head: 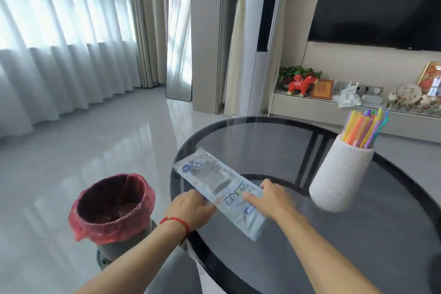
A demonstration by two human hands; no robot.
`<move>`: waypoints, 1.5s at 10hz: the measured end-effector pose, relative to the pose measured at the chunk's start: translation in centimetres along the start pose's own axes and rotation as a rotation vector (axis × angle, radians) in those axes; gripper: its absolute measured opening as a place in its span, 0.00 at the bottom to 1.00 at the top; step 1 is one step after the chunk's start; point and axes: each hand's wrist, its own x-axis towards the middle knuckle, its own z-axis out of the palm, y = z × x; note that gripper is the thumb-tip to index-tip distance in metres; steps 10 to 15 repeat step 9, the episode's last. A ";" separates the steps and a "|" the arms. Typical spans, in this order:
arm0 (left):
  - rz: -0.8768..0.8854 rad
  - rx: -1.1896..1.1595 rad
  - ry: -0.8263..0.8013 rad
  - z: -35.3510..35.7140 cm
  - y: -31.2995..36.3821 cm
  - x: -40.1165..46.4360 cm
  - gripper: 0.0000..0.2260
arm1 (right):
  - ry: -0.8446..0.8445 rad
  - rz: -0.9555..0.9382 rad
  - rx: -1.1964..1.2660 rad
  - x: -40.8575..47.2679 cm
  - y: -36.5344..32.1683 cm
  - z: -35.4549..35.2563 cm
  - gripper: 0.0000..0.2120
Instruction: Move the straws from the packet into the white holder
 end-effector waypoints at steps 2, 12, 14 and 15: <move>-0.292 -0.827 -0.055 -3.1 -2.0 -1.6 0.05 | -0.287 -0.126 0.670 -1.9 -7.1 0.3 0.11; -0.786 -1.194 0.414 -8.5 -19.6 -1.2 0.24 | -0.281 -0.370 0.924 -13.1 -0.3 -5.4 0.08; -0.786 -1.194 0.414 -8.5 -19.6 -1.2 0.24 | -0.281 -0.370 0.924 -13.1 -0.3 -5.4 0.08; -0.786 -1.194 0.414 -8.5 -19.6 -1.2 0.24 | -0.281 -0.370 0.924 -13.1 -0.3 -5.4 0.08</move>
